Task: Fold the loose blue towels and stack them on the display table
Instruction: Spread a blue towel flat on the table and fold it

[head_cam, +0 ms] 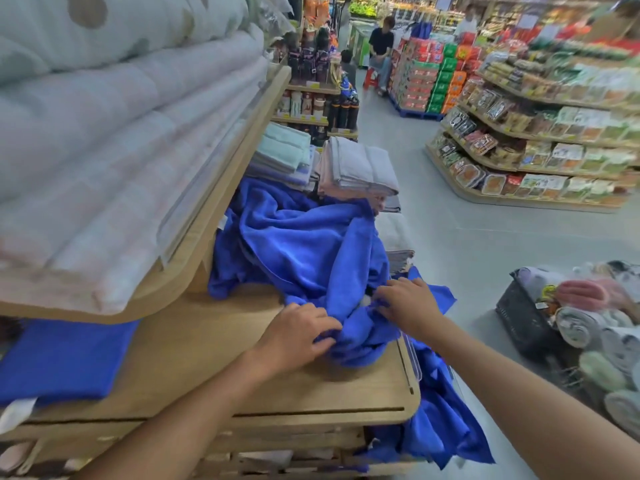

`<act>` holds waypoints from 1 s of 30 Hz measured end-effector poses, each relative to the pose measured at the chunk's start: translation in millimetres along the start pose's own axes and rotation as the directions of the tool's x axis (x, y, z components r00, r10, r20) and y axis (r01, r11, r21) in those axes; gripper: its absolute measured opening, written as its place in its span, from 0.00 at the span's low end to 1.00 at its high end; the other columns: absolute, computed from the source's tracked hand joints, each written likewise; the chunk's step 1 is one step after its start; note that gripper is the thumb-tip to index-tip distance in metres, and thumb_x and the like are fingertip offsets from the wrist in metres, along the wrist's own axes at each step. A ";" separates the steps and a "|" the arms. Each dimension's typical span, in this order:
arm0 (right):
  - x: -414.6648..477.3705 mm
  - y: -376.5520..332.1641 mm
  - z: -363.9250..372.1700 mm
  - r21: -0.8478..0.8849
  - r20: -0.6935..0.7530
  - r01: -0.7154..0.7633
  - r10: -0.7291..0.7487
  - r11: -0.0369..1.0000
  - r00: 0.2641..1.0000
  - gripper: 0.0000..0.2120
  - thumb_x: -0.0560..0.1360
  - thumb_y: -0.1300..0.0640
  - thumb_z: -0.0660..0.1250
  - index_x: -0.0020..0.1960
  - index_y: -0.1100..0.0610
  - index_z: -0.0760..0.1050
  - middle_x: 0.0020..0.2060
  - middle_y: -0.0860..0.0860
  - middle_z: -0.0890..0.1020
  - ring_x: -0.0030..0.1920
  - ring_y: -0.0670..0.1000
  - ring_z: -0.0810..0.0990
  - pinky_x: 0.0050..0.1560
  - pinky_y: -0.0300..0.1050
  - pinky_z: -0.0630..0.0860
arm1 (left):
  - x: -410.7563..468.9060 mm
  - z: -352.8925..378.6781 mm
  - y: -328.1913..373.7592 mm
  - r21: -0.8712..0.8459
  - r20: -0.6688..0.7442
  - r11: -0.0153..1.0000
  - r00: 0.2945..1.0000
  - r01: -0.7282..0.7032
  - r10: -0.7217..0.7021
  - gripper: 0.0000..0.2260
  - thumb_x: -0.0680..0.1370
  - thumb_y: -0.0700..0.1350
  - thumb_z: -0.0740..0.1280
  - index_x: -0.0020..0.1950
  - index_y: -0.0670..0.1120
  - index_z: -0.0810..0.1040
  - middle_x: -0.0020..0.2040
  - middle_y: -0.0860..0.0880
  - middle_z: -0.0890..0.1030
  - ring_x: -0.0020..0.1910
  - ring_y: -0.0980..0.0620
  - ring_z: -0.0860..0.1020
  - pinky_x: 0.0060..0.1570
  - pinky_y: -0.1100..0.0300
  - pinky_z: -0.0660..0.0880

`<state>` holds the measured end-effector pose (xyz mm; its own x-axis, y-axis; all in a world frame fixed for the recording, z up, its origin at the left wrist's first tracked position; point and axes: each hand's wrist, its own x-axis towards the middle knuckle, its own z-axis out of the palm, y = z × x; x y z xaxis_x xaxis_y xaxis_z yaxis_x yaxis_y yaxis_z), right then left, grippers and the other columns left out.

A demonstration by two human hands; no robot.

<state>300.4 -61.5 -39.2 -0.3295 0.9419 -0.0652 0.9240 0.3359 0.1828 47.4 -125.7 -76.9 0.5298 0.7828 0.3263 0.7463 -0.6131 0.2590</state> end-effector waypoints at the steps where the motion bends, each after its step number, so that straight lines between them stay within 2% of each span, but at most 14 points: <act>1: -6.8 1.1 -9.2 0.101 -0.058 -0.021 0.027 0.995 0.998 0.09 0.80 0.43 0.62 0.53 0.46 0.78 0.47 0.44 0.79 0.56 0.53 0.78 0.55 0.50 0.68 | -4.9 -8.4 -0.8 -0.117 -0.063 0.992 0.997 0.040 -0.047 0.08 0.75 0.49 0.68 0.54 0.54 0.81 0.43 0.53 0.79 0.45 0.49 0.78 0.47 0.50 0.74; 4: -42.4 0.5 -37.9 0.387 -0.424 0.084 0.096 0.918 0.901 0.13 0.76 0.44 0.66 0.37 0.47 0.66 0.31 0.43 0.71 0.36 0.52 0.73 0.42 0.49 0.67 | -32.1 -41.3 -15.5 -0.476 -0.329 0.878 0.916 0.050 -0.231 0.10 0.73 0.37 0.66 0.51 0.50 0.77 0.48 0.55 0.76 0.48 0.50 0.77 0.49 0.51 0.74; 7: -95.4 -16.3 -48.7 0.437 -0.546 0.296 -0.011 0.849 0.838 0.17 0.76 0.44 0.68 0.35 0.49 0.66 0.34 0.43 0.72 0.36 0.48 0.71 0.42 0.46 0.69 | -81.4 -62.9 -34.9 -0.399 -0.440 0.917 0.879 -0.007 -0.184 0.13 0.67 0.35 0.62 0.47 0.49 0.76 0.54 0.55 0.78 0.55 0.50 0.78 0.54 0.54 0.72; 9: -126.7 -37.8 -34.8 0.449 -0.419 0.383 -0.188 0.807 0.888 0.17 0.77 0.44 0.71 0.35 0.50 0.69 0.39 0.43 0.76 0.41 0.46 0.75 0.46 0.43 0.72 | -114.1 -62.6 -41.6 -0.295 -0.305 0.955 0.944 0.028 -0.122 0.13 0.64 0.35 0.62 0.42 0.50 0.75 0.52 0.57 0.80 0.53 0.52 0.78 0.53 0.52 0.74; 12: -152.6 -72.6 -0.6 0.505 -0.096 0.277 -0.266 0.817 0.959 0.16 0.75 0.40 0.71 0.38 0.46 0.68 0.42 0.39 0.78 0.43 0.42 0.74 0.46 0.42 0.74 | -150.1 -47.9 -42.1 -0.166 0.022 0.981 0.995 0.103 -0.101 0.13 0.62 0.37 0.64 0.40 0.52 0.80 0.53 0.58 0.83 0.59 0.55 0.79 0.57 0.48 0.76; 14: -160.1 -90.2 20.4 0.529 0.056 0.135 -0.193 0.838 0.980 0.13 0.75 0.39 0.69 0.41 0.42 0.67 0.37 0.39 0.77 0.40 0.43 0.74 0.43 0.44 0.75 | -167.8 -37.6 -40.9 -0.115 0.097 0.987 0.990 0.111 -0.100 0.14 0.65 0.41 0.67 0.47 0.55 0.82 0.60 0.57 0.80 0.67 0.56 0.75 0.66 0.49 0.73; 16: -162.0 -101.4 31.5 0.606 0.094 0.024 -0.102 0.795 0.990 0.09 0.77 0.41 0.68 0.44 0.38 0.68 0.34 0.40 0.78 0.37 0.43 0.75 0.39 0.45 0.74 | -178.7 -30.0 -36.3 -0.072 0.098 0.996 0.995 0.043 -0.036 0.18 0.70 0.53 0.70 0.59 0.58 0.79 0.68 0.57 0.75 0.75 0.56 0.67 0.75 0.51 0.63; 18: -160.3 -109.5 34.5 0.711 0.081 -0.062 0.005 0.701 0.997 0.05 0.80 0.44 0.67 0.46 0.38 0.72 0.32 0.41 0.78 0.33 0.44 0.75 0.37 0.45 0.73 | -183.8 -20.0 -28.7 -0.001 0.172 0.998 0.983 -0.066 0.065 0.25 0.72 0.65 0.68 0.67 0.60 0.74 0.75 0.58 0.69 0.79 0.56 0.60 0.79 0.52 0.54; 21: -151.7 -112.1 26.1 0.867 0.032 -0.119 0.183 0.484 0.982 0.14 0.82 0.48 0.65 0.38 0.49 0.73 0.29 0.46 0.72 0.31 0.42 0.69 0.38 0.48 0.68 | -188.5 -8.9 -24.8 0.129 0.309 0.983 0.947 -0.130 0.085 0.35 0.71 0.67 0.66 0.77 0.61 0.64 0.79 0.57 0.63 0.80 0.56 0.58 0.79 0.51 0.54; 24: -139.3 -99.3 9.1 0.961 0.196 -0.260 0.435 0.093 0.879 0.19 0.82 0.46 0.66 0.42 0.60 0.78 0.31 0.57 0.79 0.33 0.45 0.76 0.38 0.46 0.71 | -192.3 -11.6 -31.9 0.148 0.266 0.984 0.962 -0.105 0.062 0.38 0.71 0.59 0.71 0.79 0.58 0.62 0.81 0.54 0.61 0.79 0.54 0.60 0.77 0.54 0.59; 27: -135.1 -82.6 -0.5 0.877 0.472 -0.353 0.450 -0.325 0.758 0.15 0.81 0.47 0.67 0.47 0.59 0.82 0.35 0.55 0.86 0.34 0.52 0.84 0.32 0.44 0.76 | -191.0 -17.5 -30.5 -0.010 0.031 0.999 0.998 -0.050 0.050 0.20 0.74 0.53 0.72 0.67 0.56 0.79 0.73 0.52 0.74 0.69 0.53 0.75 0.64 0.52 0.76; 28: -133.8 -82.5 -1.7 0.866 0.487 -0.356 0.431 -0.351 0.759 0.13 0.82 0.49 0.67 0.47 0.58 0.81 0.35 0.55 0.85 0.34 0.52 0.83 0.30 0.43 0.76 | -188.7 -19.5 -25.6 -0.093 -0.054 0.996 0.999 -0.002 -0.003 0.12 0.76 0.53 0.71 0.59 0.55 0.83 0.69 0.53 0.77 0.64 0.54 0.78 0.58 0.53 0.78; 29: -132.4 -83.5 -0.3 0.888 0.457 -0.368 0.434 -0.277 0.777 0.10 0.82 0.52 0.66 0.48 0.57 0.81 0.38 0.54 0.85 0.37 0.52 0.84 0.31 0.43 0.77 | -185.4 -20.9 -20.0 -0.191 -0.100 0.979 0.991 0.069 -0.089 0.08 0.78 0.55 0.68 0.51 0.54 0.85 0.66 0.55 0.77 0.61 0.56 0.79 0.54 0.55 0.78; 30: -132.7 -86.4 3.2 0.917 0.382 -0.390 0.457 -0.082 0.803 0.07 0.82 0.54 0.65 0.52 0.55 0.81 0.43 0.52 0.84 0.44 0.52 0.84 0.37 0.44 0.78 | -181.8 -21.2 -14.1 -0.290 -0.111 0.947 0.978 0.140 -0.178 0.11 0.79 0.56 0.66 0.46 0.53 0.84 0.63 0.57 0.77 0.59 0.59 0.78 0.52 0.57 0.77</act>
<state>264.9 -215.5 -49.4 0.2320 0.9099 -0.3440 0.2308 -0.3950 -0.8892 -68.0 -261.6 -120.6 0.3402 0.8628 0.3740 0.6638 -0.5020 0.5544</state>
